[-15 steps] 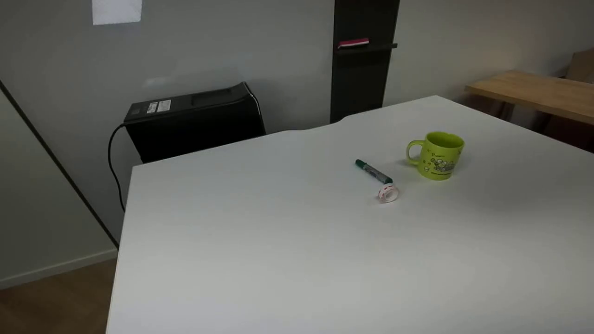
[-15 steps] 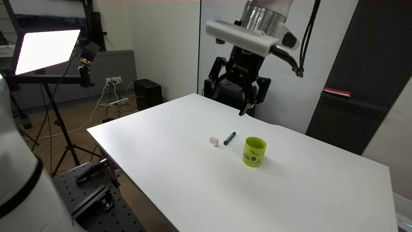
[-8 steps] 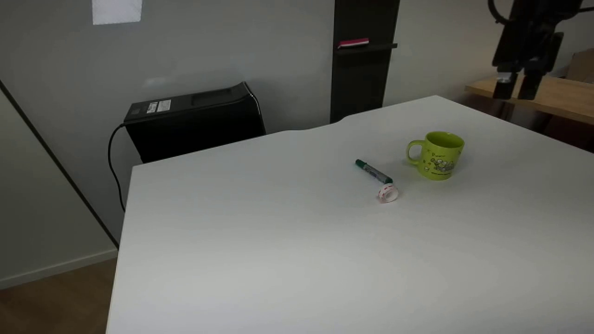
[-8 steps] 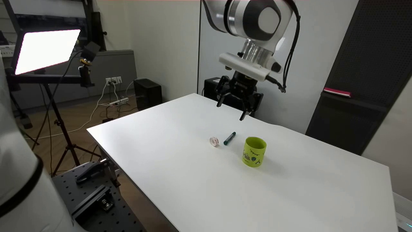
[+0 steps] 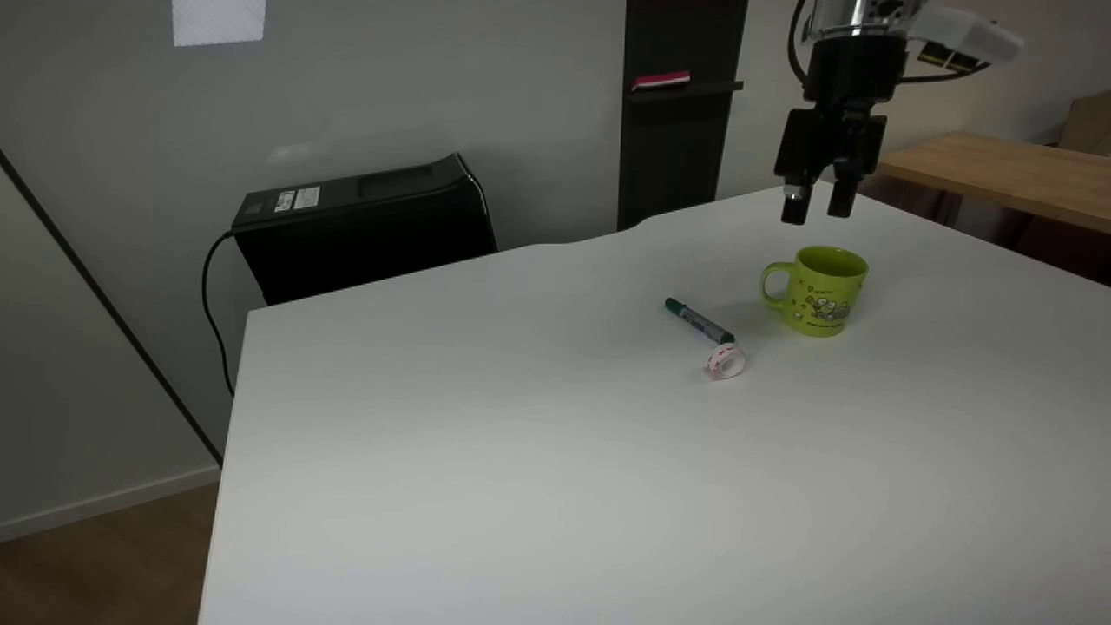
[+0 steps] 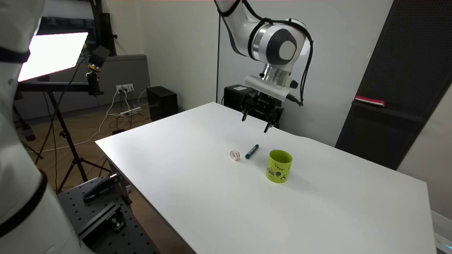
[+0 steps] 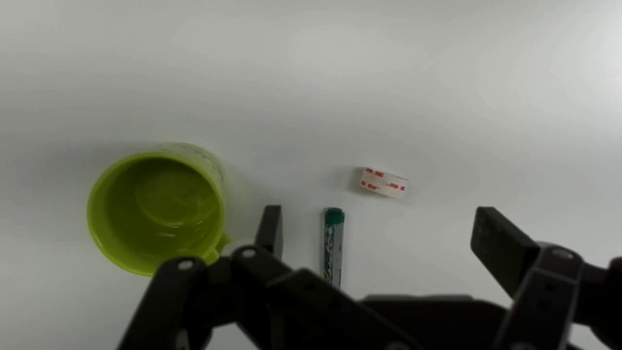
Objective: Take the marker off of the table and place it in the green cup
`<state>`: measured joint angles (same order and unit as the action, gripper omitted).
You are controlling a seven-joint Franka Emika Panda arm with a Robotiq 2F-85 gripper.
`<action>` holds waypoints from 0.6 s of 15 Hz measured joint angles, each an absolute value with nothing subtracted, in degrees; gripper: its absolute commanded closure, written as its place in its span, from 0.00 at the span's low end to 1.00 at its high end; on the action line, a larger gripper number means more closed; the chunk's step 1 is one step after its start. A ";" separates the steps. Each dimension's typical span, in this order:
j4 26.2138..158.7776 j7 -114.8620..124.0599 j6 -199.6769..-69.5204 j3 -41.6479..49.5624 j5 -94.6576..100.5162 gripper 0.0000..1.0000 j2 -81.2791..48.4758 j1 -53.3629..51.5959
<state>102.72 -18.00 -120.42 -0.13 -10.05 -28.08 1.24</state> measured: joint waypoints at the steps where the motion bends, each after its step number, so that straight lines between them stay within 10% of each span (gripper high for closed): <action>1: 101.36 -17.56 -121.01 -0.50 -9.81 0.00 -29.52 1.12; 9: 97.54 -15.55 -120.81 -0.80 -8.80 0.00 -32.74 0.78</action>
<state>97.54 -15.55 -120.81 -0.80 -8.80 -32.74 0.78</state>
